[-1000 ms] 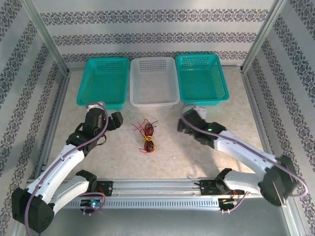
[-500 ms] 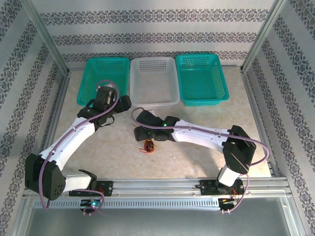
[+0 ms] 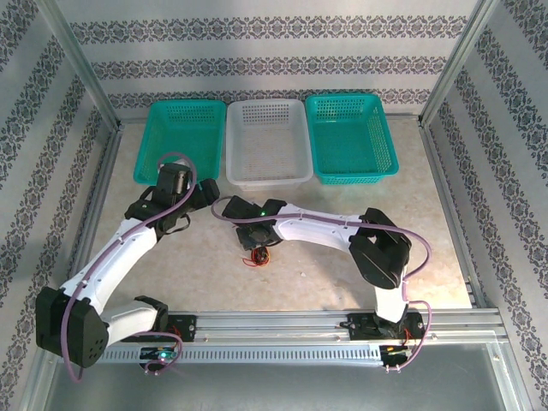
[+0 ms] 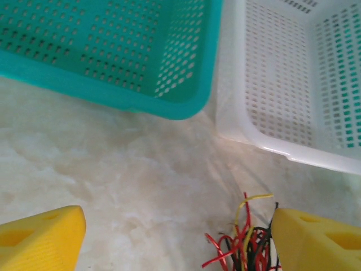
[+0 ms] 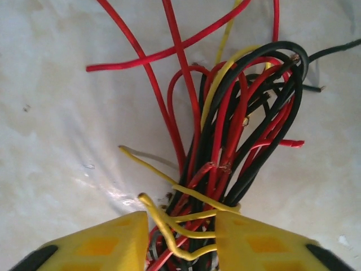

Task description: Untangle the cables

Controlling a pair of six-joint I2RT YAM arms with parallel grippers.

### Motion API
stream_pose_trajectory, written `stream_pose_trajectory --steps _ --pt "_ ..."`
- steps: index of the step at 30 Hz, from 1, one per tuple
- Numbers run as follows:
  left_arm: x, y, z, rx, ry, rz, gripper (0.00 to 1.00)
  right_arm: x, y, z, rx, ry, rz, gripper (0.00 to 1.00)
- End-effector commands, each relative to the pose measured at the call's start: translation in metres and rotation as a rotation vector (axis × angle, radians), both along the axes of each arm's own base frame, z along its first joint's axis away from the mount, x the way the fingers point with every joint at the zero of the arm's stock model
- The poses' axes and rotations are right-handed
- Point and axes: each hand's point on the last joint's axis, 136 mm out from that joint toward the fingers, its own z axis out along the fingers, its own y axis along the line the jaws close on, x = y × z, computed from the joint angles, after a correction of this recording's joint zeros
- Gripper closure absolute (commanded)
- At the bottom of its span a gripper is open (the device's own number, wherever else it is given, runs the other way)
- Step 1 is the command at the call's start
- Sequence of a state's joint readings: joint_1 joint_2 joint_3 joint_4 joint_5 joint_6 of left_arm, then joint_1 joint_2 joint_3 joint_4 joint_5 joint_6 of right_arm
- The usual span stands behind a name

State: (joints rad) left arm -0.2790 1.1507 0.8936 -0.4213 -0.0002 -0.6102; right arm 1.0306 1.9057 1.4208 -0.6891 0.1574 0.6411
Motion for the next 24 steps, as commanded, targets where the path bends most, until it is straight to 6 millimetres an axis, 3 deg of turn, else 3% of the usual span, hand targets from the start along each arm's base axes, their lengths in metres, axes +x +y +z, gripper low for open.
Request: stream_pose_trajectory --steps 1,6,9,12,17,24 --pt "0.0 0.005 0.002 -0.013 0.004 0.008 0.14 0.004 -0.01 0.007 -0.063 -0.047 -0.01 0.77" --pt "0.029 -0.003 0.02 -0.014 -0.06 -0.022 0.13 0.002 -0.024 0.032 -0.031 -0.107 -0.026 0.96" --pt "0.057 -0.011 0.025 -0.017 -0.07 -0.045 0.12 0.0 -0.032 0.052 0.025 -0.152 -0.03 1.0" --pt "0.083 -0.023 0.013 -0.043 -0.025 -0.087 0.14 -0.003 -0.036 0.077 0.099 -0.193 -0.03 1.0" --pt "0.114 -0.029 0.005 -0.022 -0.025 -0.111 0.01 -0.008 -0.051 0.112 0.2 -0.267 -0.049 1.0" --pt "0.14 -0.05 -0.022 -0.139 0.042 -0.129 0.0 -0.017 -0.054 0.139 0.309 -0.297 -0.028 1.0"
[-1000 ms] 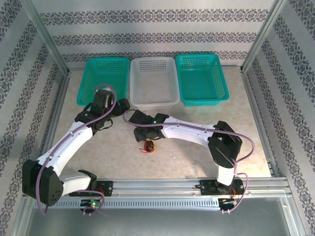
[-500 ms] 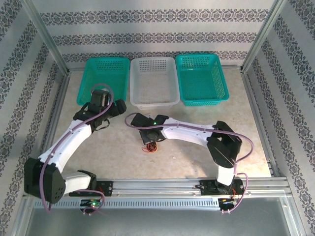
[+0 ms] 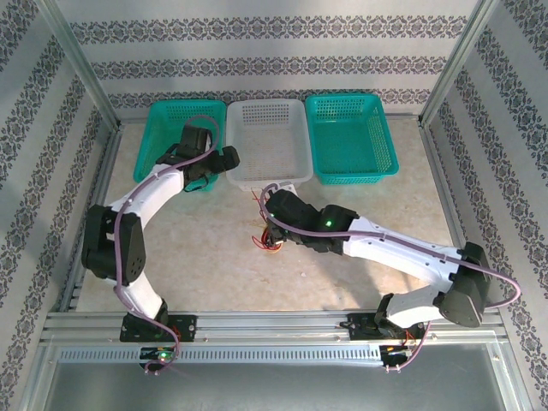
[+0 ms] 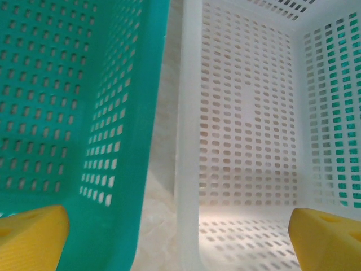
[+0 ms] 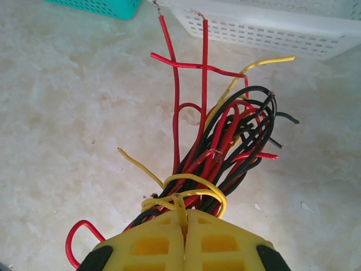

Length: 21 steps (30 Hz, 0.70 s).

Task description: Untangle the cables

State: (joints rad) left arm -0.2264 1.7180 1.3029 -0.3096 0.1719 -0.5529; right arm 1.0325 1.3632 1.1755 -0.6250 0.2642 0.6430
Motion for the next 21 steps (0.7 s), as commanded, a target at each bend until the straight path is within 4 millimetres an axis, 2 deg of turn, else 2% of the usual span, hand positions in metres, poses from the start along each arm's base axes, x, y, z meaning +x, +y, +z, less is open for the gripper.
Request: stream_pose_trajectory --steps 1,4,11,15,18,21 --pt "0.014 -0.011 0.001 -0.093 -0.015 -0.014 0.0 -0.003 0.006 0.015 0.054 -0.041 0.03 1.0" --pt "0.013 -0.018 -0.006 -0.144 0.006 -0.013 0.02 -0.004 0.001 0.026 0.072 -0.074 0.032 1.0" --pt "0.009 -0.031 -0.001 -0.233 -0.021 -0.056 0.05 -0.008 -0.007 0.038 0.1 -0.118 0.048 1.0" --pt "0.007 -0.022 0.002 -0.18 -0.038 -0.037 0.05 -0.009 -0.006 0.038 0.109 -0.111 0.053 1.0" --pt "0.004 -0.004 0.017 -0.11 -0.077 0.006 0.05 -0.011 -0.006 0.04 0.114 -0.116 0.062 1.0" --pt "-0.006 0.01 0.051 -0.071 -0.151 0.033 0.05 -0.012 -0.009 0.048 0.11 -0.147 0.085 1.0"
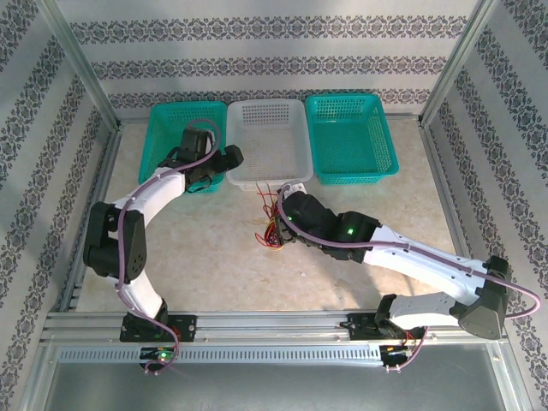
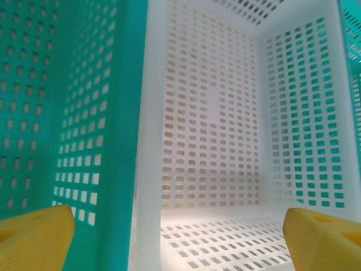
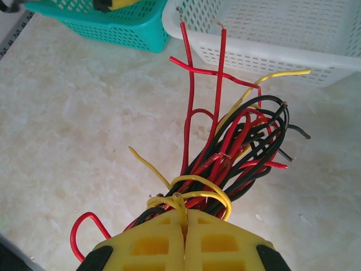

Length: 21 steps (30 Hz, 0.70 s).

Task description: Untangle the cables

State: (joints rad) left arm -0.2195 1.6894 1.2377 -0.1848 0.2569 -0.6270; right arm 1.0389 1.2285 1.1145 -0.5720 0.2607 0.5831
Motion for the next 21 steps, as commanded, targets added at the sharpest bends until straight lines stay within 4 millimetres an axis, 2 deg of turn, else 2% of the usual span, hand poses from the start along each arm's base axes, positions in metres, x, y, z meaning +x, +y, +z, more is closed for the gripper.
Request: stream_pose_trajectory --steps 1,3,5,9,11,14,17,21 --pt "-0.014 0.022 0.056 0.046 -0.12 0.042 0.05 -0.003 -0.002 0.022 0.029 -0.077 0.037 1.0" --pt "-0.029 0.011 0.08 -0.018 -0.158 -0.016 0.04 -0.002 -0.007 0.03 0.013 -0.118 0.044 1.0" --pt "-0.051 -0.018 0.107 -0.188 -0.229 -0.143 0.01 0.002 -0.013 0.039 -0.014 -0.166 0.044 1.0" --pt "-0.11 -0.068 0.142 -0.481 -0.332 -0.38 0.01 0.007 -0.014 0.057 -0.041 -0.212 0.093 1.0" --pt "-0.134 -0.084 0.145 -0.536 -0.314 -0.459 0.01 0.006 -0.011 0.071 -0.036 -0.244 0.132 1.0" --pt "-0.155 -0.095 0.142 -0.564 -0.276 -0.525 0.01 0.003 -0.005 0.091 -0.011 -0.277 0.188 1.0" --pt "-0.164 -0.102 0.137 -0.593 -0.222 -0.573 0.01 -0.002 0.002 0.104 0.011 -0.294 0.248 1.0" --pt "-0.166 -0.108 0.134 -0.622 -0.199 -0.606 0.01 -0.009 0.008 0.112 0.022 -0.289 0.305 1.0"
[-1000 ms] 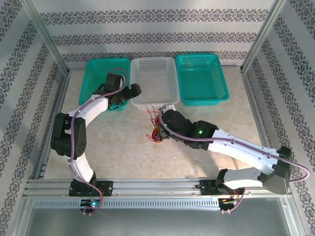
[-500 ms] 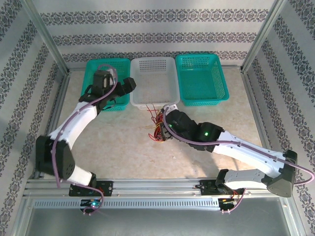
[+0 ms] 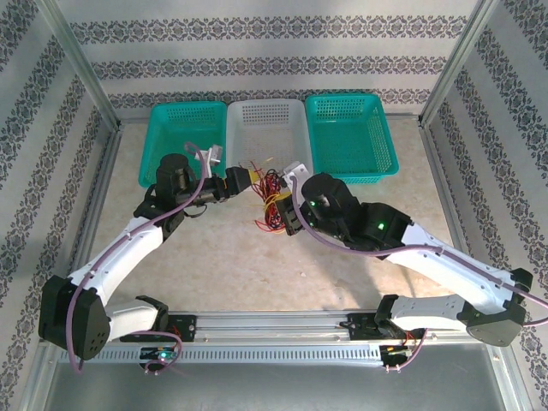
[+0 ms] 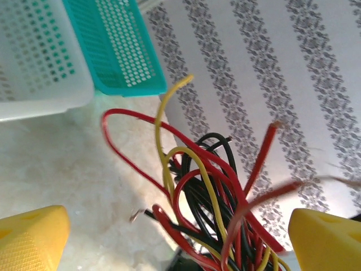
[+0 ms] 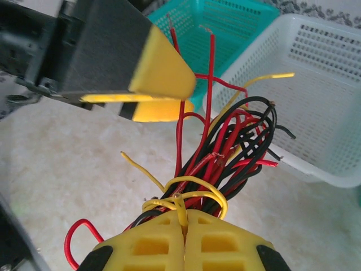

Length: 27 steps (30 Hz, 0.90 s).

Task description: Untangle the cables

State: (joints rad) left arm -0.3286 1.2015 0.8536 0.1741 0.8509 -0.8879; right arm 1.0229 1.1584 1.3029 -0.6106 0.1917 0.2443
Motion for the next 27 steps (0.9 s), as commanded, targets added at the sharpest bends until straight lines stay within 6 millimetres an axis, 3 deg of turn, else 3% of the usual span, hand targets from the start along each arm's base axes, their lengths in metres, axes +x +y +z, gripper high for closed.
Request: stream_pose_trajectory --steps 1,4,8,15,20,27 --pt "-0.011 -0.012 0.016 -0.082 -0.03 -0.094 0.01 -0.005 0.005 0.017 0.009 -0.025 0.073 1.0" --pt "-0.019 -0.021 0.025 -0.149 -0.063 -0.148 0.01 -0.008 0.011 0.021 0.027 -0.016 0.102 1.0" --pt "-0.02 -0.028 0.016 -0.186 -0.039 -0.182 0.01 -0.012 0.021 0.025 0.052 -0.002 0.142 1.0" --pt "-0.02 -0.034 0.019 -0.307 -0.028 -0.239 0.03 -0.01 0.028 0.025 0.059 0.005 0.155 1.0" --pt "-0.021 -0.034 0.019 -0.319 -0.028 -0.246 0.25 -0.006 0.024 0.023 0.059 0.007 0.13 1.0" --pt "-0.023 -0.036 0.025 -0.332 -0.029 -0.267 0.67 -0.004 0.021 0.018 0.077 0.028 0.113 1.0"
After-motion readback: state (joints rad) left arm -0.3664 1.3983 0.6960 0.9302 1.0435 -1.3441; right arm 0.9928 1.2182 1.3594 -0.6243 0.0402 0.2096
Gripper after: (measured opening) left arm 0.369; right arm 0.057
